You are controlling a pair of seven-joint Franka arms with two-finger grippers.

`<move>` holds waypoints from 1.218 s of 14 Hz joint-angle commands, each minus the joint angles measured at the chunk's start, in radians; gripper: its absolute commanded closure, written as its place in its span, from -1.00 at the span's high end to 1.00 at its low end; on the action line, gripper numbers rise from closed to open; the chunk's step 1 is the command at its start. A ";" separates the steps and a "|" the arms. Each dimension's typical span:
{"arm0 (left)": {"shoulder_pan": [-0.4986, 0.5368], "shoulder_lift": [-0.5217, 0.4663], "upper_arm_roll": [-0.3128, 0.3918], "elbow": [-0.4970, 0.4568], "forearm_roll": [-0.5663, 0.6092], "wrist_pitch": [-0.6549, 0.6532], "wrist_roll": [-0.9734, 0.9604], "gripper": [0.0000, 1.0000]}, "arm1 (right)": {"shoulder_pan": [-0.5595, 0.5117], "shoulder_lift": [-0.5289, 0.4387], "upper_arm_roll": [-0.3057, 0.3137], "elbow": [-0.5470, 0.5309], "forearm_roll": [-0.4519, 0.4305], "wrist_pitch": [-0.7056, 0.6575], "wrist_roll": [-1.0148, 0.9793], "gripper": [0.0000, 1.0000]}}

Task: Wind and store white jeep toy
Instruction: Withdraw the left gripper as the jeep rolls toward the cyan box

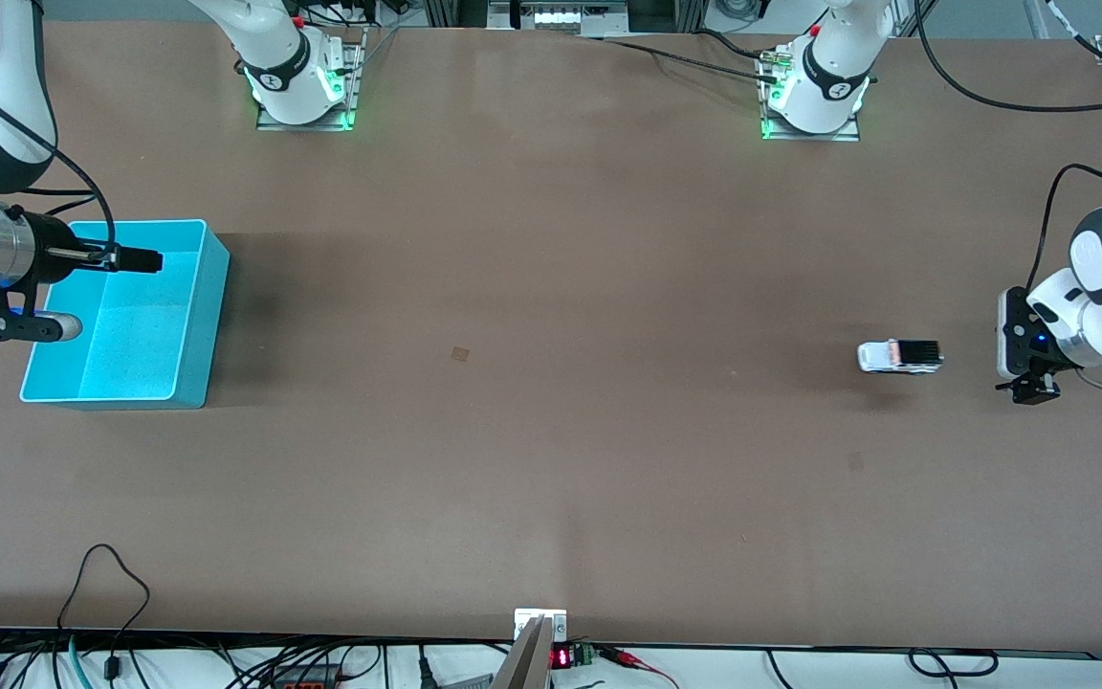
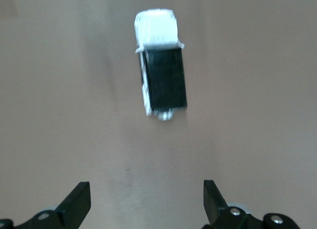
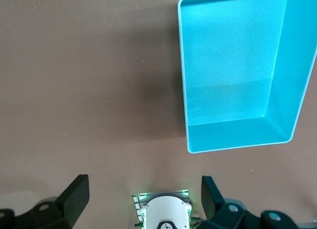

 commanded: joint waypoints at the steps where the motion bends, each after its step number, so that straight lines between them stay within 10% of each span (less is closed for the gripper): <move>1: -0.026 -0.067 -0.020 -0.012 0.000 -0.029 0.014 1.00 | 0.003 -0.017 0.000 -0.016 0.014 -0.007 0.011 1.00; 8: -0.170 -0.134 -0.016 -0.008 -0.317 -0.034 -0.037 1.00 | -0.001 -0.017 0.000 -0.016 0.016 -0.007 0.011 1.00; 17: -0.290 -0.182 -0.009 0.032 -0.323 -0.037 -0.579 1.00 | -0.002 -0.017 -0.001 -0.016 0.016 -0.007 0.010 1.00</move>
